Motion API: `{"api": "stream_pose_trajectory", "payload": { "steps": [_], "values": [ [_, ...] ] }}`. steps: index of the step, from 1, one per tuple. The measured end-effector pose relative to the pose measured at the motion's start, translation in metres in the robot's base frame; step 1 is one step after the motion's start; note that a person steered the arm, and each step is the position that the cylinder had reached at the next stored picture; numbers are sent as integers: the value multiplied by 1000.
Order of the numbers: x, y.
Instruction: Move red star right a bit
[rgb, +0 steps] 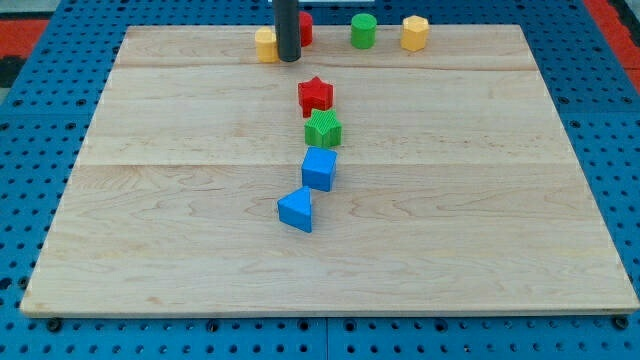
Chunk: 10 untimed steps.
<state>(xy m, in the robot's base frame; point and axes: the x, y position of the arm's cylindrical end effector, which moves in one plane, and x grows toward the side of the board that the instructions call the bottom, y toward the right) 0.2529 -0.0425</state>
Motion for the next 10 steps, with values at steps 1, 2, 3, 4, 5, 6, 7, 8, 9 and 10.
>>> {"api": "stream_pose_trajectory", "payload": {
  "steps": [1, 2, 3, 4, 5, 6, 7, 8, 9, 10],
  "values": [
    [-9, -17],
    [-31, -60],
    [-29, -78],
    [26, -78],
    [83, -74],
    [105, -11],
    [125, 37],
    [117, 77],
    [96, 96],
    [81, 59]
  ]
}}
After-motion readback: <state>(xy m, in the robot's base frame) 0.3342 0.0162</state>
